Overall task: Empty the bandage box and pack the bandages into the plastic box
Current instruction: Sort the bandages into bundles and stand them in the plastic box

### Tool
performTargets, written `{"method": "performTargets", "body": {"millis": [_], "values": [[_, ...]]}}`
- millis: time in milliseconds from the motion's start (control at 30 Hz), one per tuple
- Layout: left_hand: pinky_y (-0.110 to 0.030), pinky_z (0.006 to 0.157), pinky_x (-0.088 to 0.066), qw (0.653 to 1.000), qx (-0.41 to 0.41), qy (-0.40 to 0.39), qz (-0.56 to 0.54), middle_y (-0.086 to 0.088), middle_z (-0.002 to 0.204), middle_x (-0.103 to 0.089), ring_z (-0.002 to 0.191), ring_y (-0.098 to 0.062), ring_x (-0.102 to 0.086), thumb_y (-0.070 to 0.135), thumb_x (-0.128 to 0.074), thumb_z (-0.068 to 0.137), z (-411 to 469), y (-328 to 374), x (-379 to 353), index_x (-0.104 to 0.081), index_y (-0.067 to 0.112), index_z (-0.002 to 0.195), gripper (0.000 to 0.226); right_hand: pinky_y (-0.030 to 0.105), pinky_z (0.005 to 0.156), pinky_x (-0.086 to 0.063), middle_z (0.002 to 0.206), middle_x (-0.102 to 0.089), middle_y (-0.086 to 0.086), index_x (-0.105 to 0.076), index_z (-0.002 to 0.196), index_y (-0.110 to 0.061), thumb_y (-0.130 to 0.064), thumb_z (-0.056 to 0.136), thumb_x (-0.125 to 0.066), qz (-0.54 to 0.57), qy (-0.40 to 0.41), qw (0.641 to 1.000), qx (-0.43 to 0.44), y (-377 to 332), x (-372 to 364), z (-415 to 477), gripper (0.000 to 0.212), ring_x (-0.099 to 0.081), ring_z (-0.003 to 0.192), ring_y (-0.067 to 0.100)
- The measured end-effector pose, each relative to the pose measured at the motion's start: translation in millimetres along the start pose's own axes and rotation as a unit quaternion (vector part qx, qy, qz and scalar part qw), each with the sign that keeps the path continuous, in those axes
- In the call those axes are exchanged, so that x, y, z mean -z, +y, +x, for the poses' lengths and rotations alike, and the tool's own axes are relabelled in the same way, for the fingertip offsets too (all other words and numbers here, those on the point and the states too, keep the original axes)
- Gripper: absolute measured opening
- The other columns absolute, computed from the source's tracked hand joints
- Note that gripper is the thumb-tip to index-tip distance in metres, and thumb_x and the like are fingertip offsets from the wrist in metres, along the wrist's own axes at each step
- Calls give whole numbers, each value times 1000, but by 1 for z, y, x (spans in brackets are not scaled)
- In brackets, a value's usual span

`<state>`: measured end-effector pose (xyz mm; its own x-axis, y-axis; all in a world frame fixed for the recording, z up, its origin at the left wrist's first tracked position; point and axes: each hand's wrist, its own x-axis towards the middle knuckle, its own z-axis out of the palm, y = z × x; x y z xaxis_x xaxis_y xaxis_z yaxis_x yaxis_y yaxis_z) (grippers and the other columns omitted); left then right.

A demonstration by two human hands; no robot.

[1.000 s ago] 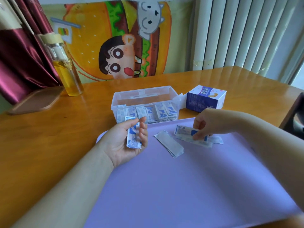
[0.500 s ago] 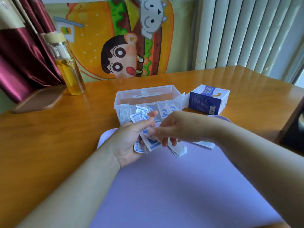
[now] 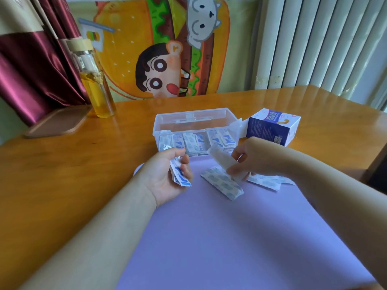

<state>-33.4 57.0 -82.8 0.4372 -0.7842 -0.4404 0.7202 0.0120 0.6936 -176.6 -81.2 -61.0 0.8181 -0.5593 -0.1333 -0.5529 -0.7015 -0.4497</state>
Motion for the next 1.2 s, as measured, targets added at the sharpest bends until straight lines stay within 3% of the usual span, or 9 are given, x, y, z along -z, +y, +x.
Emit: {"method": "performTargets", "body": {"millis": [100, 200, 400, 667, 767, 867, 967, 1067, 1200], "values": [[-16, 38, -33, 999, 16, -3, 44, -2, 73, -57, 54, -10, -44, 22, -56, 90, 1, -3, 1, -50, 16, 101, 14, 10, 45, -36, 62, -61, -8, -59, 72, -22, -24, 79, -70, 56, 124, 989, 54, -11, 1, -4, 13, -51, 52, 5], [-16, 39, -30, 997, 20, -35, 64, -3, 81, -62, 60, -10, -46, 33, -62, 85, -3, -6, -4, -56, 21, 105, 24, 20, 53, -38, 63, -52, -9, -51, 74, -23, -16, 80, -64, 17, 230, 964, 130, -30, -14, -8, 15, -48, 57, 8], [-16, 40, -33, 996, -20, -50, 69, -1, 67, -58, 56, -9, -48, 27, -51, 94, -8, -6, -8, -63, 15, 100, 18, 34, 57, -46, 84, -55, -4, -62, 92, -20, -10, 75, -63, -112, 243, 931, 248, -41, -40, -18, 21, -54, 77, 24], [-19, 53, -47, 994, -17, -82, 77, 0, 84, -67, 67, -11, -59, 46, -51, 88, -9, -6, -9, -65, 15, 115, 44, 34, 69, -48, 79, -56, -9, -68, 98, -24, -35, 87, -62, 8, 133, 951, 278, -42, -33, -22, 16, -51, 71, 13], [-26, 73, -53, 997, -22, -54, 48, 4, 71, -66, 70, -12, -62, 26, -53, 93, -7, -6, -7, -67, 11, 112, 28, 27, 78, -50, 96, -71, 1, -70, 106, -22, -38, 88, -59, 79, 27, 975, 208, -35, -12, -21, 26, -63, 86, 15], [-30, 84, -47, 998, -28, -25, 45, 10, 57, -54, 56, -6, -54, 23, -47, 97, -5, -4, -4, -67, 13, 106, 24, 16, 70, -48, 93, -67, -9, -67, 113, -20, -38, 84, -65, -59, 63, 992, 88, -2, 18, -14, 34, -60, 80, 5], [-28, 69, -52, 999, -34, -28, 20, 7, 58, -50, 54, -7, -49, 19, -47, 97, -2, -3, -3, -65, 12, 103, 21, 22, 73, -45, 94, -56, -10, -62, 112, -21, -46, 75, -73, -192, -40, 980, -36, 27, 25, -10, 45, -52, 86, 11], [-23, 51, -50, 999, -36, -38, 9, 5, 60, -52, 50, -7, -47, 18, -46, 98, -1, -3, -3, -64, 11, 104, 21, 17, 59, -39, 87, -53, -12, -55, 96, -28, -45, 71, -76, -169, -105, 977, -76, 36, 24, -7, 37, -52, 76, 9], [-22, 51, -48, 999, -39, -35, 6, 5, 62, -54, 49, -6, -46, 18, -45, 98, -3, -4, -3, -65, 11, 102, 21, 12, 56, -42, 87, -61, -9, -57, 95, -27, -43, 76, -73, -134, -152, 976, -85, 38, 27, -3, 30, -57, 70, 5]]}}
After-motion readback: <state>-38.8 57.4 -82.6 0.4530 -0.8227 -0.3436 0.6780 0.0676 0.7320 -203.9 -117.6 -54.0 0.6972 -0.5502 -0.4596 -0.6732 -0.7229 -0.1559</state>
